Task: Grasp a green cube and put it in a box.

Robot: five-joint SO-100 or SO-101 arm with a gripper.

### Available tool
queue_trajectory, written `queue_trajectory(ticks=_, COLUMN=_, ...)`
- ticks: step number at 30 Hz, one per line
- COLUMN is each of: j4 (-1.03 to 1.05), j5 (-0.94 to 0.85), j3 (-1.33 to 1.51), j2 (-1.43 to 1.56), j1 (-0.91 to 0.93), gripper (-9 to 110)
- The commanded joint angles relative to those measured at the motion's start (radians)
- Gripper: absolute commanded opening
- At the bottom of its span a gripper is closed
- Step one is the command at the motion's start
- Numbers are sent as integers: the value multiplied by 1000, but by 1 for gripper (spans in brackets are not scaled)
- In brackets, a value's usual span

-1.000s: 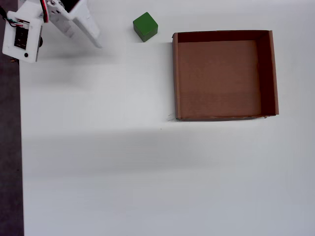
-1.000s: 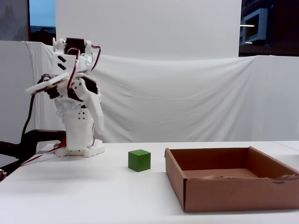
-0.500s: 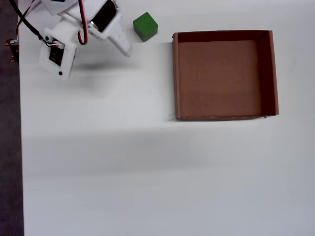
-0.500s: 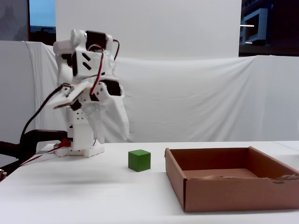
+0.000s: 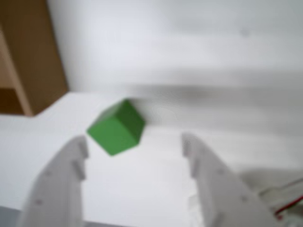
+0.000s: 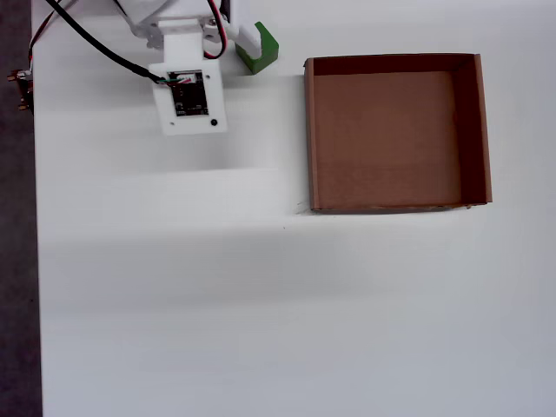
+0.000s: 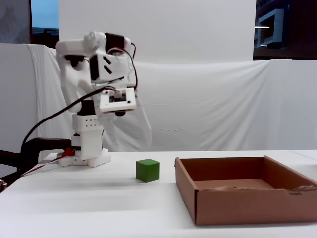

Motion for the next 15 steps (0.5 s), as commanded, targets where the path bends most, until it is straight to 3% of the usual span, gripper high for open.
queue_trajectory(ticks=1, j4=-32, j5=-129, j3=-92, j2=-32, j1=9, gripper=27)
queue_trajectory(ticks=4, j4=-63, j5=-337, j3=-107, j2=-94, j1=6, gripper=27)
queue_trajectory(ticks=8, j4=-161, j5=-442, j3=-80, j2=-141, j1=-21, gripper=27)
queue_trajectory(ticks=15, j4=-245, j5=-469, j3=-72, j2=-199, j1=-81, gripper=27)
